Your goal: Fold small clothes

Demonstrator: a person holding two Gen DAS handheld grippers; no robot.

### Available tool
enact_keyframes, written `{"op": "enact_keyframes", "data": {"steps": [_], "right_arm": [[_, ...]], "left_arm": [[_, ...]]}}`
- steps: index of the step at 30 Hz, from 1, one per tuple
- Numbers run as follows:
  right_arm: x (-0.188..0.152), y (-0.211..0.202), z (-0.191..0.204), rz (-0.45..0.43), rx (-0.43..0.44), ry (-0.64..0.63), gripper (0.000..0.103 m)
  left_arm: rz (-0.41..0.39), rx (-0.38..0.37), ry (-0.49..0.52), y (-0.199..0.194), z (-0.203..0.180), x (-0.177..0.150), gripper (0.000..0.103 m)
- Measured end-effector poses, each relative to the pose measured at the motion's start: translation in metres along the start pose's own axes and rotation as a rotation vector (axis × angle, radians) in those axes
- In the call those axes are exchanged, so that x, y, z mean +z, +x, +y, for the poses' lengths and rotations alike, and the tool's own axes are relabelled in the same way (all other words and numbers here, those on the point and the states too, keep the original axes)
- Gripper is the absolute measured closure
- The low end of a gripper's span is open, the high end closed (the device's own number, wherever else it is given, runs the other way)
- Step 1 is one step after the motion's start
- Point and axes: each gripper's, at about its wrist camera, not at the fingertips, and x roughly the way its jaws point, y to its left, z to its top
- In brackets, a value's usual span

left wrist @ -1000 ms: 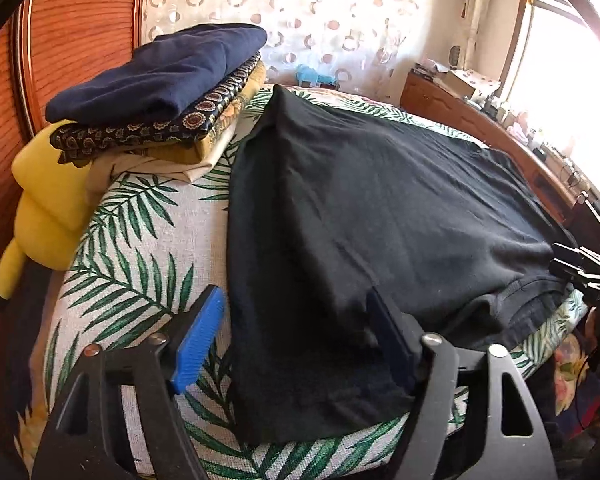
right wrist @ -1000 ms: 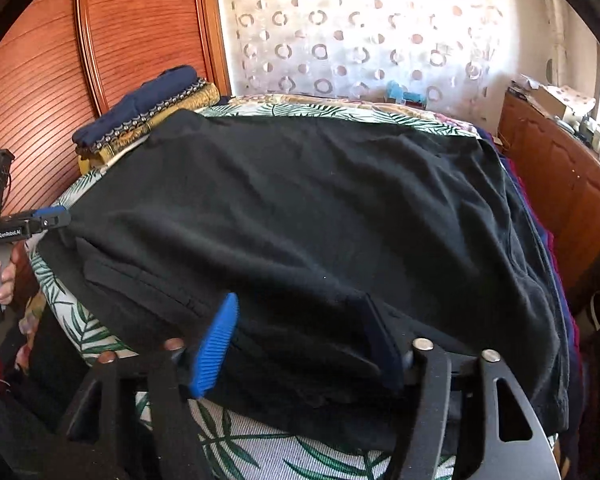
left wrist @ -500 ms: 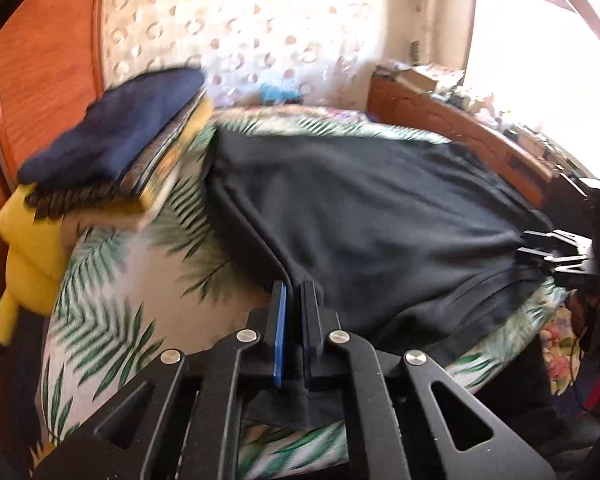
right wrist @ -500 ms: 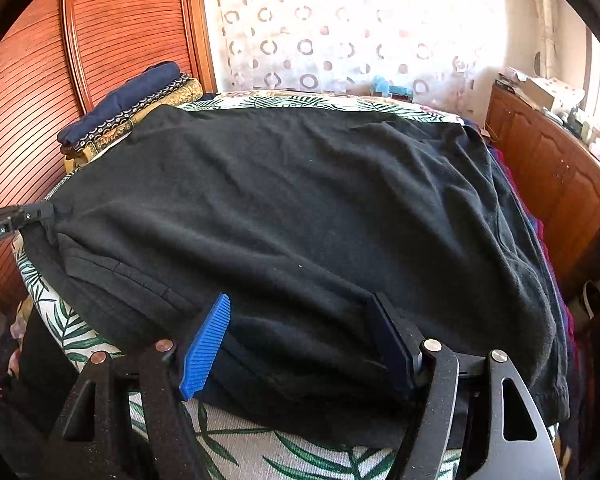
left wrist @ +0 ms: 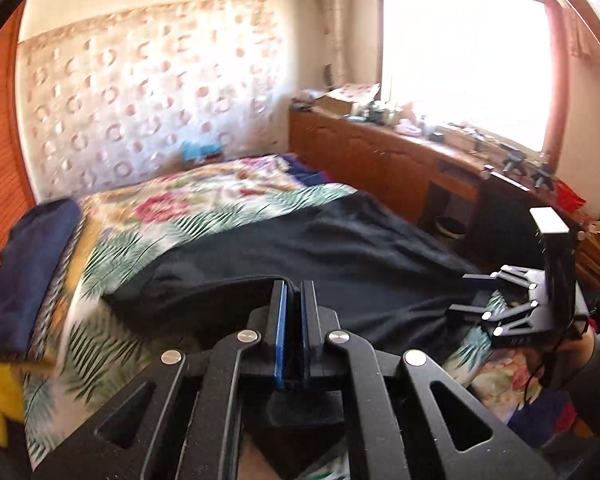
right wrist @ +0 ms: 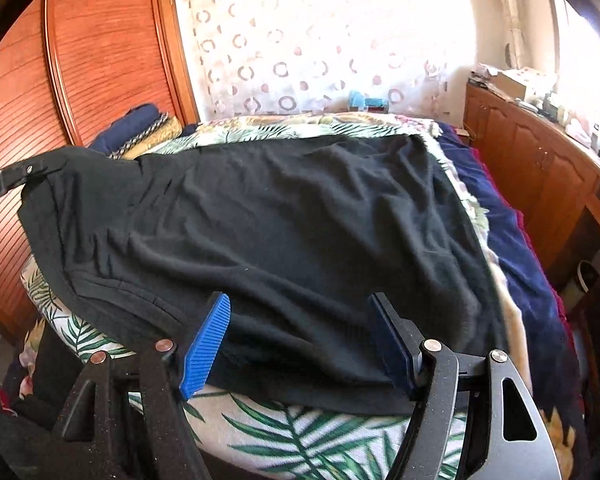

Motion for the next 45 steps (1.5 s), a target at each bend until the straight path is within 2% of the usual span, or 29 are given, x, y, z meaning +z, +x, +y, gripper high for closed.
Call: {"op": "enact_keyframes", "data": {"steps": [7, 14, 19, 23, 26, 31, 33, 35, 37, 41, 45], "right_arm": [[-0.012, -0.026, -0.018, -0.058, -0.024, 0.044, 0.030], [-0.028, -0.055, -0.038, -0.102, -0.090, 0.080, 0.030], [-0.040, -0.075, -0.050, -0.128, -0.130, 0.120, 0.030], [-0.043, -0.081, -0.056, -0.120, -0.140, 0.143, 0.030], [-0.044, -0.079, -0.058, -0.114, -0.146, 0.147, 0.030], [-0.042, -0.077, -0.057, -0.107, -0.148, 0.152, 0.030], [-0.036, -0.075, -0.061, -0.102, -0.145, 0.153, 0.030], [-0.032, -0.072, -0.063, -0.095, -0.136, 0.150, 0.030], [-0.028, -0.066, -0.060, -0.086, -0.126, 0.137, 0.030], [-0.015, -0.046, -0.050, -0.066, -0.108, 0.099, 0.030], [0.001, -0.027, -0.033, -0.055, -0.066, 0.059, 0.030]], "left_arm": [[-0.035, -0.114, 0.051, 0.016, -0.042, 0.043, 0.096], [-0.006, -0.219, 0.138, 0.049, -0.101, 0.075, 0.097], [0.015, -0.314, 0.167, 0.062, -0.138, 0.089, 0.100], [0.021, -0.334, 0.207, 0.068, -0.159, 0.087, 0.100], [0.049, -0.295, 0.224, 0.077, -0.158, 0.076, 0.100], [0.076, -0.271, 0.154, 0.081, -0.129, 0.068, 0.099], [0.087, -0.240, 0.133, 0.081, -0.111, 0.063, 0.091], [0.082, -0.193, 0.112, 0.078, -0.090, 0.054, 0.072], [0.074, -0.157, 0.096, 0.074, -0.072, 0.044, 0.058], [0.106, -0.088, 0.036, 0.065, -0.033, 0.021, 0.057], [0.099, -0.038, -0.025, 0.051, -0.002, -0.002, 0.053]]}}
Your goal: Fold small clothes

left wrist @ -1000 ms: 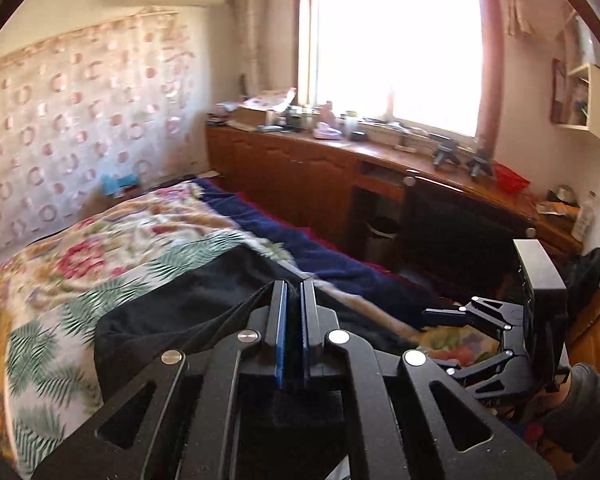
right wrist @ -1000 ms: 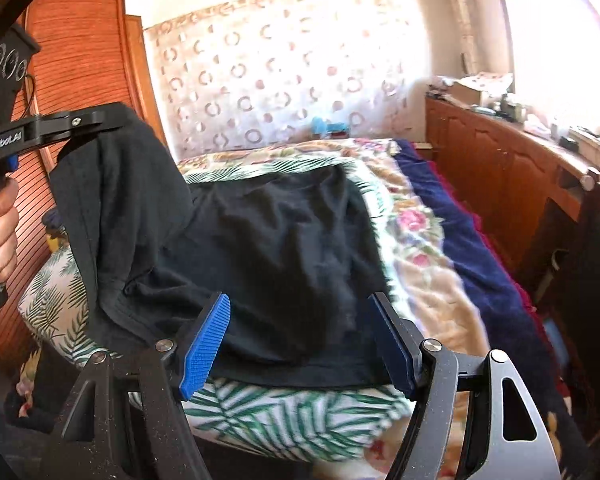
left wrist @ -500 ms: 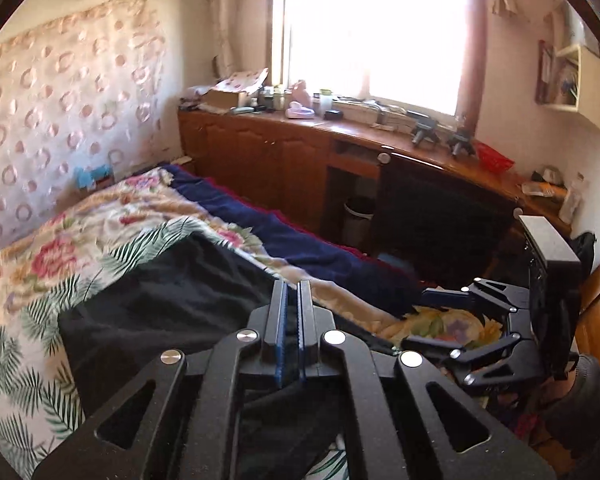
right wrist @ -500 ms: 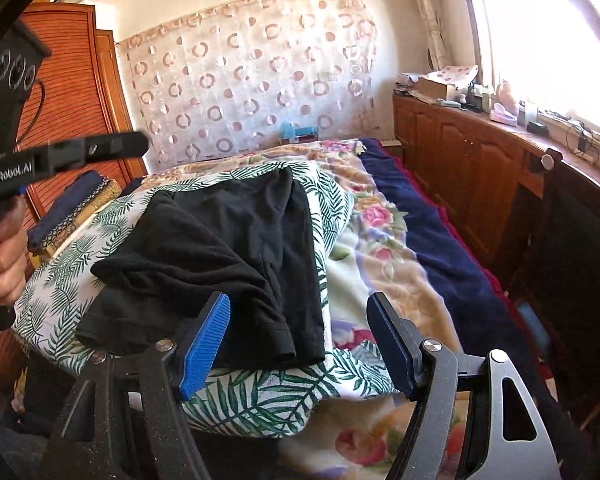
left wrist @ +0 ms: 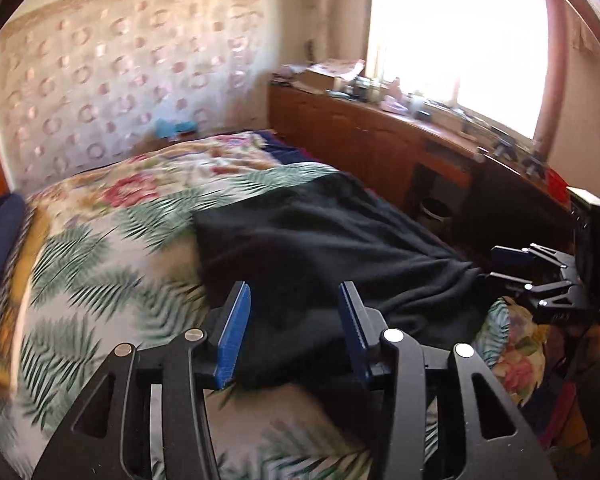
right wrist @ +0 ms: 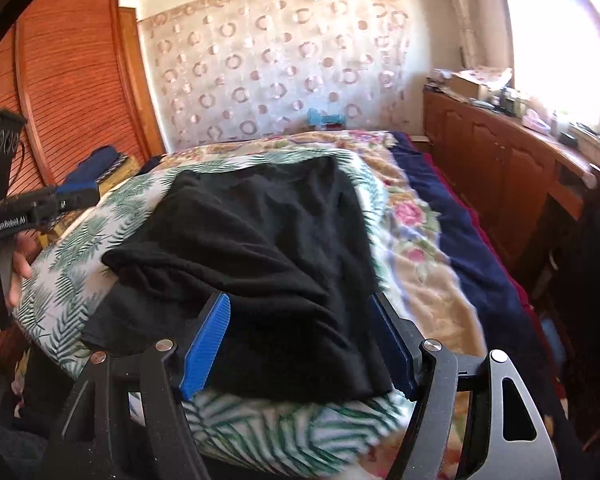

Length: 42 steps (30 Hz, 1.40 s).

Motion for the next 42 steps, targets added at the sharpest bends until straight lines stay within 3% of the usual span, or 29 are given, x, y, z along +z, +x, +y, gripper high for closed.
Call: {"op": "enact_keyframes", "data": {"steps": [2, 3, 11, 19, 25, 28, 31, 32, 33, 42], "right_arm": [[0.006, 0.009, 0.010, 0.004, 0.018, -0.023, 0.030], [0.010, 0.014, 0.016, 0.008, 0.028, -0.038, 0.030], [0.039, 0.054, 0.068, 0.047, 0.134, -0.183, 0.030], [0.055, 0.107, 0.111, 0.167, 0.267, -0.329, 0.030], [0.062, 0.146, 0.132, 0.262, 0.249, -0.467, 0.030], [0.062, 0.159, 0.143, 0.286, 0.210, -0.529, 0.039], [0.063, 0.162, 0.140, 0.263, 0.177, -0.566, 0.061], [0.066, 0.161, 0.138, 0.255, 0.172, -0.558, 0.079], [0.070, 0.160, 0.134, 0.250, 0.181, -0.541, 0.084], [0.128, 0.128, 0.067, 0.134, 0.380, -0.257, 0.086]], "left_arm": [[-0.012, 0.003, -0.032, -0.009, 0.012, -0.011, 0.029], [-0.022, 0.005, -0.043, -0.013, 0.018, -0.016, 0.028], [-0.049, 0.062, -0.110, -0.039, 0.054, -0.036, 0.027], [-0.058, 0.132, -0.158, -0.054, 0.088, -0.050, 0.027], [-0.056, 0.132, -0.160, -0.052, 0.096, -0.052, 0.027], [-0.049, 0.132, -0.153, -0.049, 0.097, -0.052, 0.027], [-0.044, 0.117, -0.149, -0.045, 0.095, -0.051, 0.027], [-0.040, 0.111, -0.148, -0.043, 0.095, -0.050, 0.027], [-0.038, 0.105, -0.146, -0.041, 0.095, -0.048, 0.027], [-0.026, 0.075, -0.101, -0.017, 0.080, -0.029, 0.027]]}}
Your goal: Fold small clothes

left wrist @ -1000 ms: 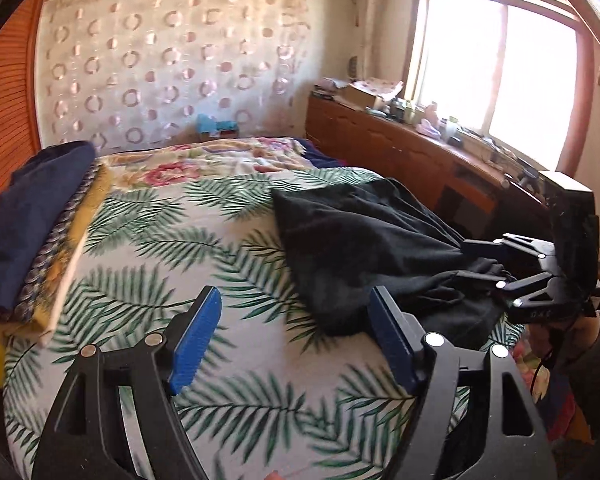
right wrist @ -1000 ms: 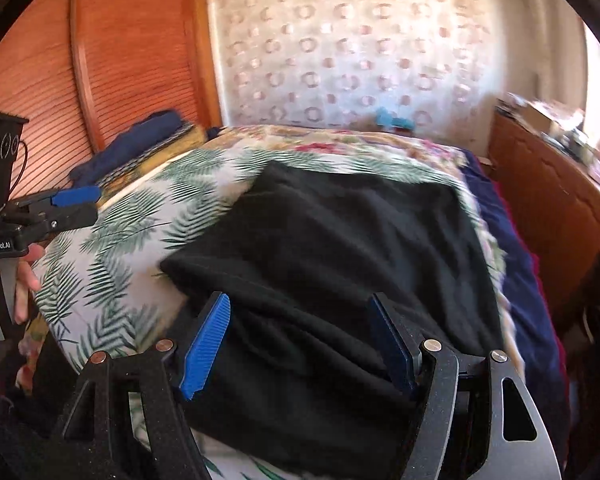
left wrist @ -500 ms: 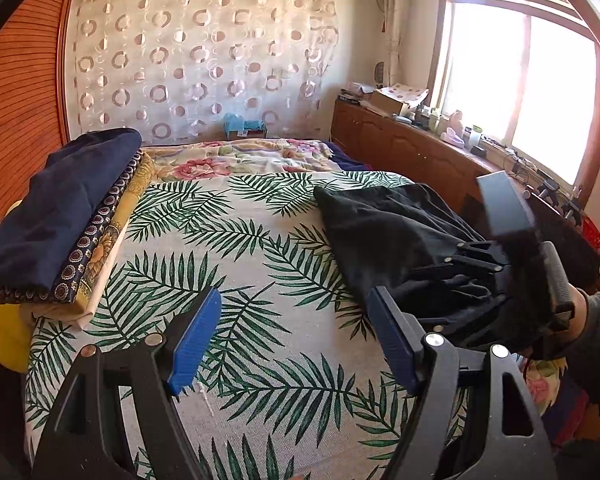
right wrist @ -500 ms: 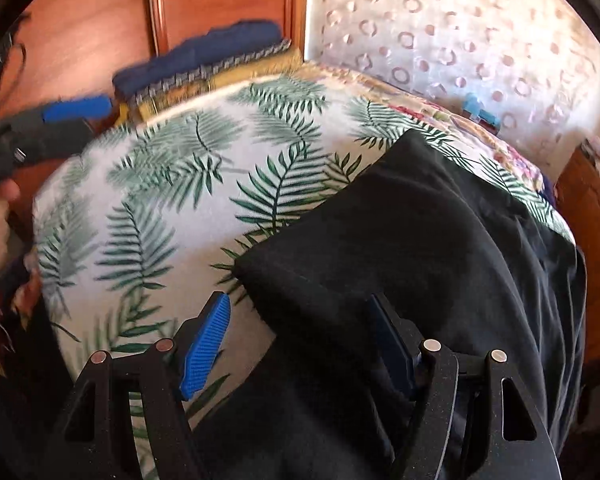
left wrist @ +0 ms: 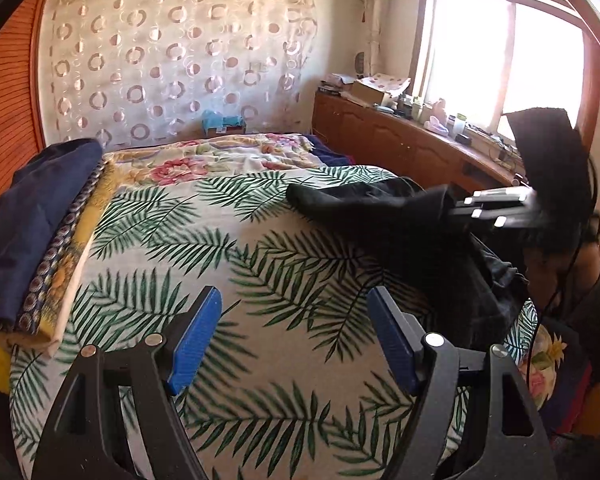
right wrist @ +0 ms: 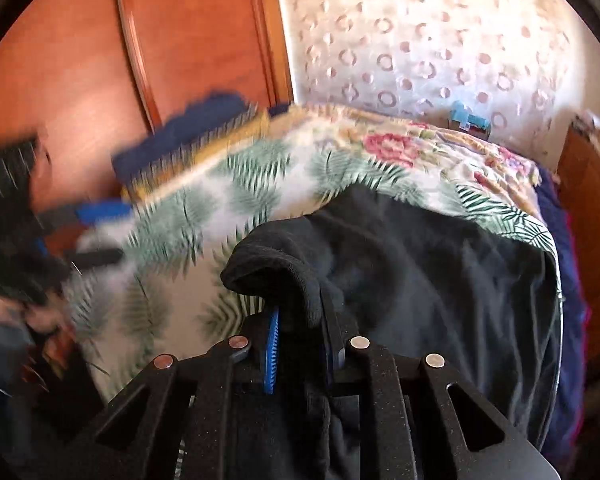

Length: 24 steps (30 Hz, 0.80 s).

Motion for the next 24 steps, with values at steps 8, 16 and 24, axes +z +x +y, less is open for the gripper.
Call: {"op": "enact_keyframes", "data": {"steps": [8, 16, 24], "right_arm": [[0.001, -0.003, -0.017, -0.037, 0.039, 0.032, 0.087], [0.010, -0.005, -0.030, -0.038, -0.080, 0.012, 0.088], [0.031, -0.001, -0.066, -0.011, -0.273, 0.016, 0.088]], "left_arm": [[0.020, -0.016, 0.018, 0.021, -0.010, 0.011, 0.027], [0.034, -0.023, 0.034, 0.029, -0.017, 0.014, 0.027], [0.066, -0.037, 0.034, 0.041, -0.021, 0.009, 0.027]]}}
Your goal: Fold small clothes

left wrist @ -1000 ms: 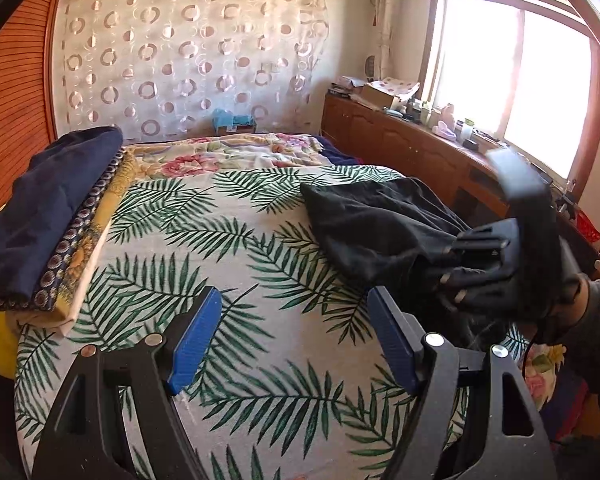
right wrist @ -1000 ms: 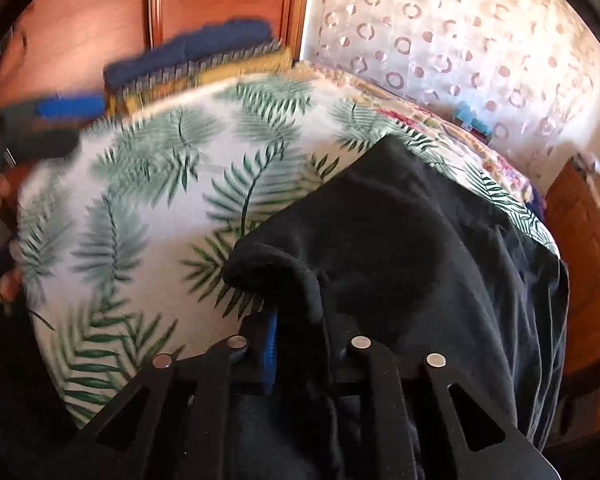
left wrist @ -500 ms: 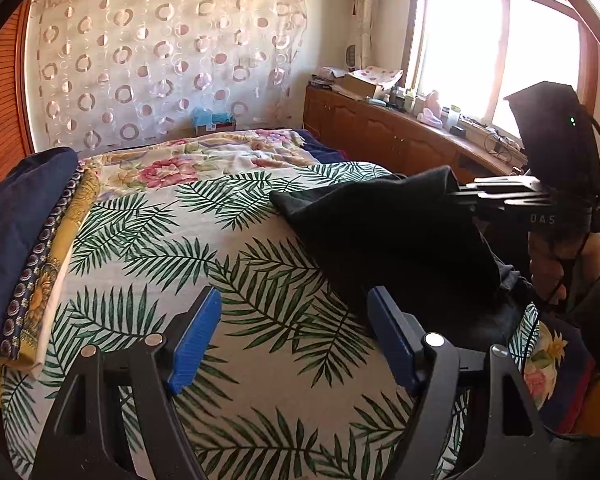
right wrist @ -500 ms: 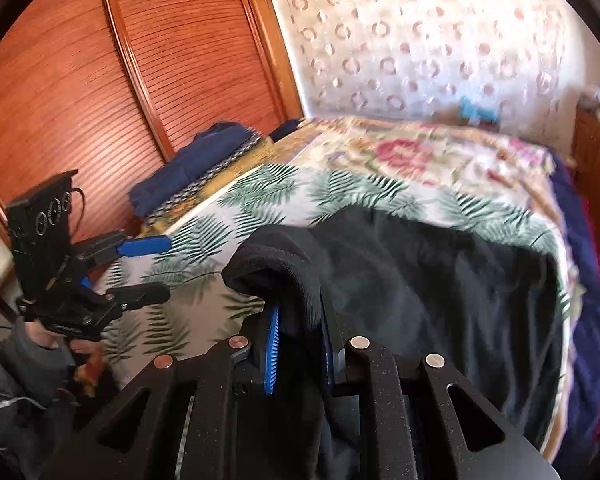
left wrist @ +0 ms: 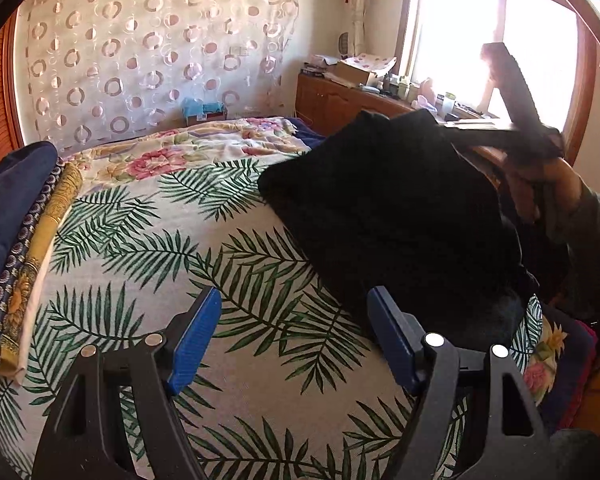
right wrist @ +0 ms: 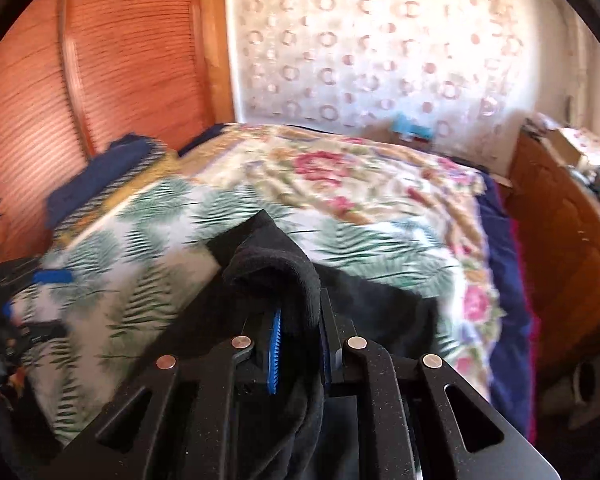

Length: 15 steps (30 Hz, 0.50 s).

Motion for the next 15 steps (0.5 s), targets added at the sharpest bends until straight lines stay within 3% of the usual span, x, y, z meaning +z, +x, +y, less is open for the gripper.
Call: {"op": "enact_keyframes", "data": {"steps": [5, 8, 11, 15], "right_arm": [[-0.004, 0.039, -0.022, 0.079, -0.075, 0.085, 0.088], [-0.006, 0.059, -0.027, 0.133, -0.128, 0.116, 0.074], [-0.002, 0.060, -0.029, 0.120, -0.178, 0.155, 0.060], [0.003, 0.050, -0.026, 0.091, -0.226, 0.191, 0.060]], "left_arm": [[0.010, -0.004, -0.002, 0.004, -0.001, -0.002, 0.027], [0.018, -0.003, -0.002, 0.006, 0.000, -0.002, 0.027], [0.027, -0.004, -0.002, 0.010, 0.001, -0.003, 0.027], [0.033, -0.008, -0.006, 0.013, 0.000, -0.004, 0.027]]}}
